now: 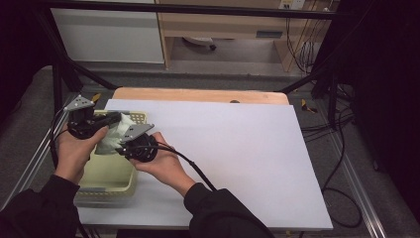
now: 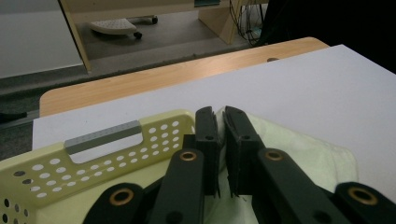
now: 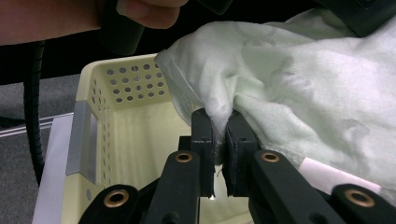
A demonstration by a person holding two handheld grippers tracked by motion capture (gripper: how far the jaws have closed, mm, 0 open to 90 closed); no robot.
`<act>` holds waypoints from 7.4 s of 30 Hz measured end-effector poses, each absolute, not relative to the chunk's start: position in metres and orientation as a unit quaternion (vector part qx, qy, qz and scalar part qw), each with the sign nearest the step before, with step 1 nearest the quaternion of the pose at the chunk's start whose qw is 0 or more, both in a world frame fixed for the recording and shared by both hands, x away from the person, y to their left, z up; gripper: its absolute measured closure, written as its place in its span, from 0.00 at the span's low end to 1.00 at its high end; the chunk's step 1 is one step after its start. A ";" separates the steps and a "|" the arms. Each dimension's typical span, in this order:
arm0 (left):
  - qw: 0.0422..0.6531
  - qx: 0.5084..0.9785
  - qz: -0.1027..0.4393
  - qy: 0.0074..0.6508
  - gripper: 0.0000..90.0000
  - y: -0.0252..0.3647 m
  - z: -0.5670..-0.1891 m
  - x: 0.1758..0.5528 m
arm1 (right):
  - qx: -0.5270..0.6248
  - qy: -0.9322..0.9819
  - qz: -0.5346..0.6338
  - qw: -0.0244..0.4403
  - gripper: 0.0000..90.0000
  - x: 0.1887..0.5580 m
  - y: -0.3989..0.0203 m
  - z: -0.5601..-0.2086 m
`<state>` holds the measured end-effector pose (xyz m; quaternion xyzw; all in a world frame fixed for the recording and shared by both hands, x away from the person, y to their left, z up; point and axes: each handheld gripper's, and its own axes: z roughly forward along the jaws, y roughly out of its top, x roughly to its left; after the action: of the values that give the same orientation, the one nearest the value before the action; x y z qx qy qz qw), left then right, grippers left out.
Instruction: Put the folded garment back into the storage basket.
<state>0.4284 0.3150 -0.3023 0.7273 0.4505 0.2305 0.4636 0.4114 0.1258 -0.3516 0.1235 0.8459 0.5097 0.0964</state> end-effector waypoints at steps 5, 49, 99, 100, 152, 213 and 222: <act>0.462 0.726 0.232 0.454 0.94 0.318 -0.303 0.430 | 0.124 0.848 0.506 0.097 0.94 0.414 0.127 -0.354; 0.426 0.718 0.236 0.497 0.94 0.348 -0.337 0.436 | 0.121 0.860 0.487 0.095 0.94 0.427 0.136 -0.377; 0.424 0.674 0.296 0.527 0.38 0.343 -0.360 0.421 | 0.140 0.871 0.459 0.106 0.42 0.417 0.119 -0.375; 0.426 0.674 0.295 0.527 0.37 0.342 -0.361 0.417 | 0.143 0.868 0.462 0.111 0.39 0.415 0.113 -0.373; 0.479 0.705 0.256 0.457 0.08 0.270 -0.383 0.335 | 0.323 0.789 0.471 0.226 0.05 0.393 -0.078 -0.336; 0.452 0.717 0.227 0.480 0.09 0.274 -0.401 0.337 | 0.444 0.710 0.473 0.273 0.06 0.342 -0.268 -0.395; 0.452 0.717 0.228 0.479 0.09 0.274 -0.401 0.337 | 0.432 0.740 0.454 0.245 0.04 0.341 -0.259 -0.408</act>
<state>0.3367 0.2739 -0.4009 0.7173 0.4791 0.2280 0.4516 0.3406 -0.2594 -0.4084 0.4316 0.7397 0.4544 0.2450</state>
